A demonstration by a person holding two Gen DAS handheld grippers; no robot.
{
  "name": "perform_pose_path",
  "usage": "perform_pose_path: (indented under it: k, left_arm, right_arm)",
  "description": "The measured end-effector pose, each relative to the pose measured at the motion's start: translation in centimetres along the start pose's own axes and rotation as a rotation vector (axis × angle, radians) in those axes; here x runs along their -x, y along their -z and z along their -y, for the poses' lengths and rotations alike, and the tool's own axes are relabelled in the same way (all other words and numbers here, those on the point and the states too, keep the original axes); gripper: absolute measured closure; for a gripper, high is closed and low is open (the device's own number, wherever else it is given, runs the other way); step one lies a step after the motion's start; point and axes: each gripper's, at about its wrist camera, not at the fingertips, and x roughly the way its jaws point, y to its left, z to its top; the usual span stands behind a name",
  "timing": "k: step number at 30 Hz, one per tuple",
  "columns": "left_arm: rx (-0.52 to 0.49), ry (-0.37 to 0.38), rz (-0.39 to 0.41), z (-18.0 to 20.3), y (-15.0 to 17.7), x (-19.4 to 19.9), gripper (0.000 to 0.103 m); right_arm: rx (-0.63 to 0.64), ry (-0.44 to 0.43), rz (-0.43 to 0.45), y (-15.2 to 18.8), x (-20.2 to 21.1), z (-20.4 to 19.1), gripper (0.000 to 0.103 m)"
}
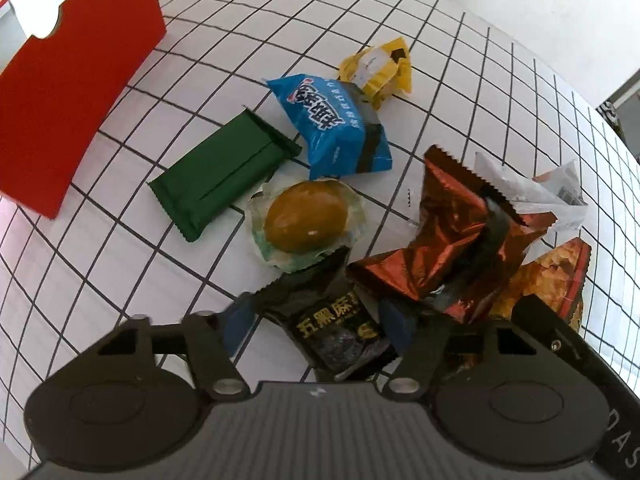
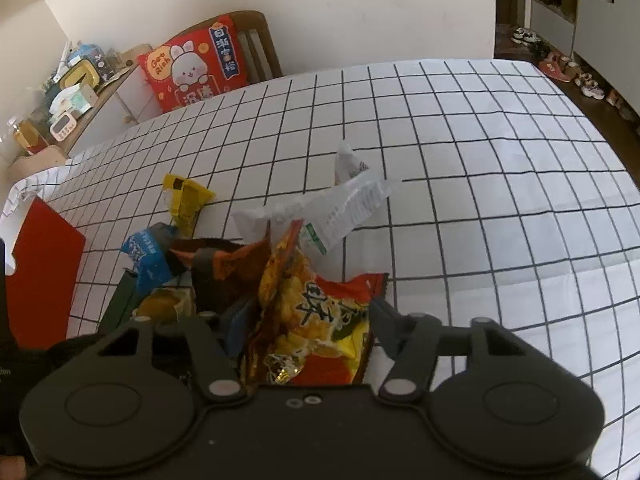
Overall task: Organize snacks
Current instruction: 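Grasp the black packet with the left tool while the right tool grasps the chip bag, then carry the black packet and chip bag with both tools into the red box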
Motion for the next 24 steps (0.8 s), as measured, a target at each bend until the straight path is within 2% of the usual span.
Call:
perform_pose_path:
  k: [2, 4, 8, 17, 24]
  left_arm:
    - [-0.002, 0.006, 0.003, -0.2, 0.0, 0.1, 0.045]
    - [-0.011, 0.015, 0.004, -0.5, 0.1, 0.2, 0.058]
    - [-0.022, 0.057, -0.001, -1.6, -0.2, 0.2, 0.069]
    - [-0.025, 0.127, -0.032, -4.4, -0.3, 0.8, 0.072]
    - [-0.077, 0.157, -0.007, -6.2, 0.4, 3.5, 0.072]
  right_arm:
    - [0.001, -0.004, 0.005, 0.2, 0.2, 0.0, 0.047]
    - [-0.001, -0.007, 0.01, 0.3, 0.4, 0.0, 0.05]
    - [-0.006, -0.009, 0.022, 0.7, 0.9, 0.3, 0.055]
    - [-0.032, -0.016, 0.047, 1.8, 3.1, 1.1, 0.059]
    - [-0.018, -0.058, 0.075, 2.6, 6.0, -0.3, 0.059]
